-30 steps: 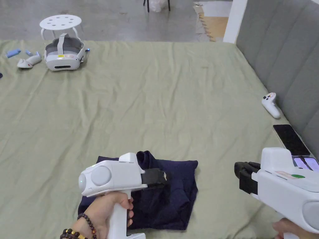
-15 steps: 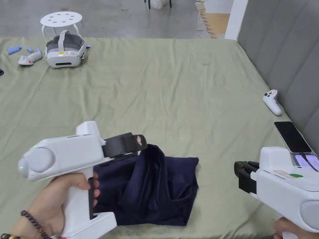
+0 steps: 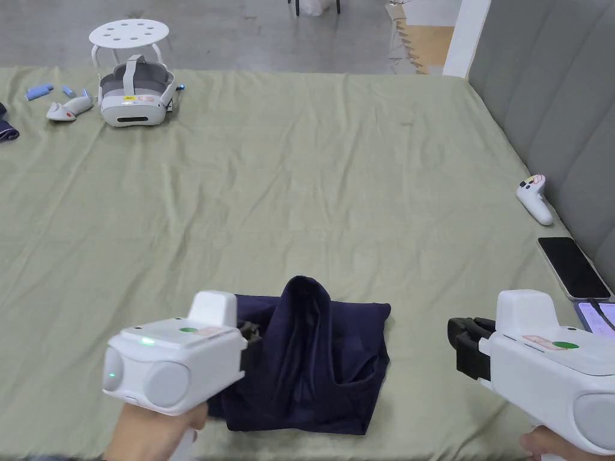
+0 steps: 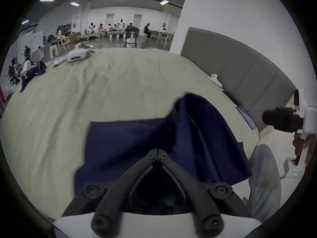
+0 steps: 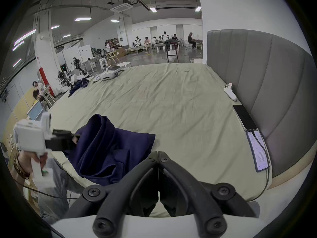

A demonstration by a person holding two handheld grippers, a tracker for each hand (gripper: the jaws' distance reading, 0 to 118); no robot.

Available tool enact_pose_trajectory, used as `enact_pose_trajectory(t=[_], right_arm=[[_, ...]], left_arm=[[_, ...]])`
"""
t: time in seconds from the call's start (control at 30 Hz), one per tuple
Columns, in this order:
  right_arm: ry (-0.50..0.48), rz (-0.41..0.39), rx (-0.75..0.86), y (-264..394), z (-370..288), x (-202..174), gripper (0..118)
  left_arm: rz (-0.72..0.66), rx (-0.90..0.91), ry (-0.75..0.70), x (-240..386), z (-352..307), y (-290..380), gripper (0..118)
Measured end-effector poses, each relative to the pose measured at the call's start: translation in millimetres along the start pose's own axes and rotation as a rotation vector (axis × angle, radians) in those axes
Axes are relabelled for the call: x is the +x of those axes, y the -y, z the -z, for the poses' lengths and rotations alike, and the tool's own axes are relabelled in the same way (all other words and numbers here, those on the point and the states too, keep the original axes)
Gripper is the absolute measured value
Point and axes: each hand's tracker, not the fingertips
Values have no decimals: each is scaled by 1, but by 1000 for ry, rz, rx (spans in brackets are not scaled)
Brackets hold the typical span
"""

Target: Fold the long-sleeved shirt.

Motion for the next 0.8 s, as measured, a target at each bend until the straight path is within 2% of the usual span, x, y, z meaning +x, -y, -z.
enact_pose_trajectory(t=[0.17,0.3,0.57,0.67,0.73,0.8], right_arm=[[16,6,-1,2,-1,5,0],[26,16,3,5,-3,11,0],[44,27,-11,10,-10,10,0],[39,33,-14,8,-12,4,0],[20,44,-6,3,-8,0,0],[-22,53,10,-5,-4,-11,0]], left_arm=[[2,-25,82,51,28,-3,4],[34,-68,58,86,61,-1,4],[22,-77,41,102,80,3,4],[-38,-65,111,93,62,-9,4],[-108,10,182,82,36,-19,4],[-118,74,196,70,10,-26,4]])
